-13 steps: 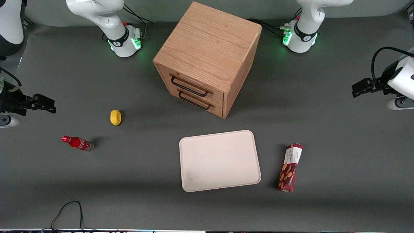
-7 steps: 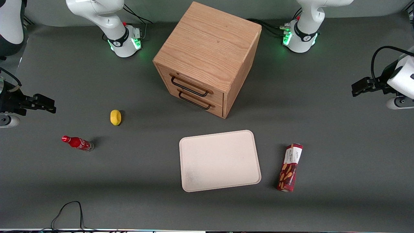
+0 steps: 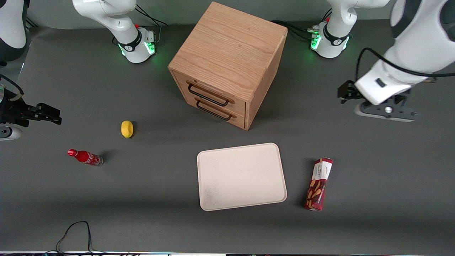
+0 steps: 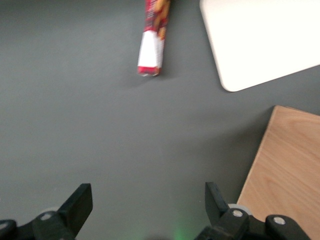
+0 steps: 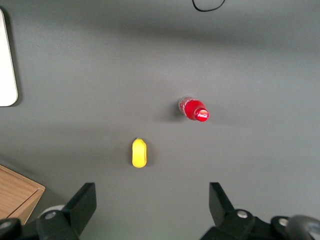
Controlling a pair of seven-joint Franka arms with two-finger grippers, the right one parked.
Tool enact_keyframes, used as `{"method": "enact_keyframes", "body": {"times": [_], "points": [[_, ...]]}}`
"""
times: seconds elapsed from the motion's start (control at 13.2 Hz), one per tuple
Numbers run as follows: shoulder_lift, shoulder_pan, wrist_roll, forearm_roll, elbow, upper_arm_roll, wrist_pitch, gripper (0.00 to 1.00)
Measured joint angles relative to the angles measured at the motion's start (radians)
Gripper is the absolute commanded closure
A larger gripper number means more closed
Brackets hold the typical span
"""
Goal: Place red cookie box on tray
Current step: 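Move the open left gripper down toward the red shortbread box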
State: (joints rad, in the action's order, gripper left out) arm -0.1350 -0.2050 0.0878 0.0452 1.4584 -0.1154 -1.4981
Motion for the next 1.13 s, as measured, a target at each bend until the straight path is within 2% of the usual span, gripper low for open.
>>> {"method": "enact_keyframes", "body": {"times": [0.3,0.45,0.76,1.13], "points": [[-0.15,0.002,-0.067,-0.029,-0.187,-0.03,0.048,0.0],[-0.208,0.019,-0.176,-0.036,-0.248,-0.028,0.053,0.0],[-0.297,0.095,-0.453,-0.04,-0.291,-0.02,0.054,0.0],[-0.359,0.103,-0.498,-0.041,-0.303,-0.023,0.001,0.0]]}}
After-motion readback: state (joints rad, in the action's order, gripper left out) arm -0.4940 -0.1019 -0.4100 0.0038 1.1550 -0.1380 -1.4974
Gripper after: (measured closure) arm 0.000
